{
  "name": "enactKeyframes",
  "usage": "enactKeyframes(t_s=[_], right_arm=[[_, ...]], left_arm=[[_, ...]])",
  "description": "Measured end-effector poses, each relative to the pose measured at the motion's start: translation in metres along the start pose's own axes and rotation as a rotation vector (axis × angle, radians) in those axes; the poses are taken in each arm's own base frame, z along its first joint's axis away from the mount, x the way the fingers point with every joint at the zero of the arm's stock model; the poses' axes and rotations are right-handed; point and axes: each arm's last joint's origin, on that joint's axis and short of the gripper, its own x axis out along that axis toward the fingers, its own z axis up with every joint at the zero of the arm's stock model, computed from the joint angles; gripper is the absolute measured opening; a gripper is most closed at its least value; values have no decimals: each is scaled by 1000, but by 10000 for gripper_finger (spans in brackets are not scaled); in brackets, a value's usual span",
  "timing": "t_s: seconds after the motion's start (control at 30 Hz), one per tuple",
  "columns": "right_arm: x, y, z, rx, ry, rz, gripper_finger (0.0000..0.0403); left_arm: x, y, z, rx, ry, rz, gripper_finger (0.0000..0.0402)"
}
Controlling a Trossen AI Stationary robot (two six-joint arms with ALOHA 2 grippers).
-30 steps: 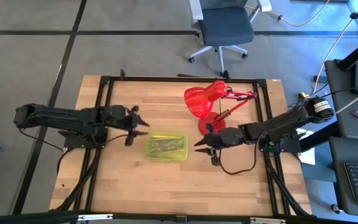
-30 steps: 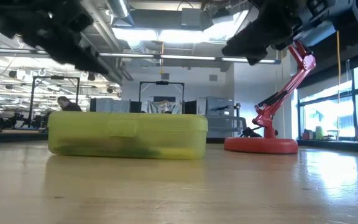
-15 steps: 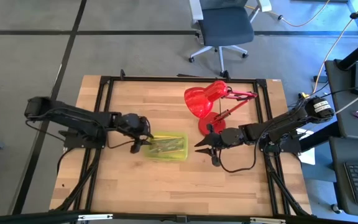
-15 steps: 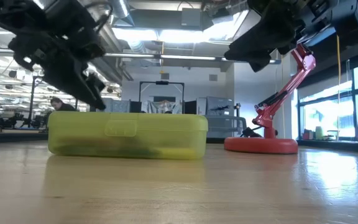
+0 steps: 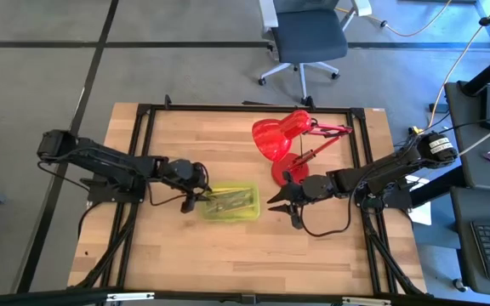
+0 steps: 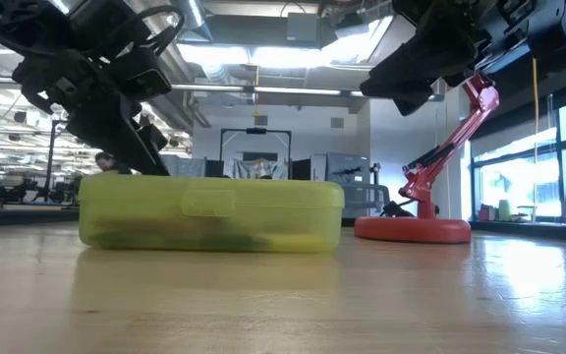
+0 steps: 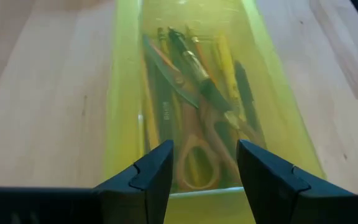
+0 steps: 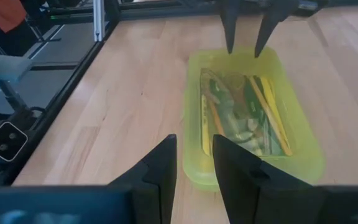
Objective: Pick & place school supplies into a supply box
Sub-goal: Close the yellow supply box, then return to Home Position
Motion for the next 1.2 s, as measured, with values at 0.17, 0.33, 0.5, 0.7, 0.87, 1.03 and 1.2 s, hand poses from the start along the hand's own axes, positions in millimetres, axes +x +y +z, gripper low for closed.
enactKeyframes(t_s=[0.17,0.33,0.5,0.7,0.87,1.03,1.2], right_arm=[[0,-1,-6,-37,44,-8,108],[-15,-10,-21,-33,-81,-7,108],[-43,-18,-42,3,-196,-4,108],[-66,-23,-68,24,-255,5,108],[-79,-25,-83,12,-315,12,108],[-86,-28,-93,15,-334,-11,108],[-91,-36,-97,26,-349,-124,108]], left_arm=[[-10,5,4,33,-33,10,169],[-37,15,11,65,-114,57,169],[-72,21,20,103,-277,117,169],[-103,25,21,119,-443,191,169],[-111,35,4,70,-531,251,169],[-111,45,-17,-16,-571,292,169],[-110,53,-33,-61,-648,338,169]])
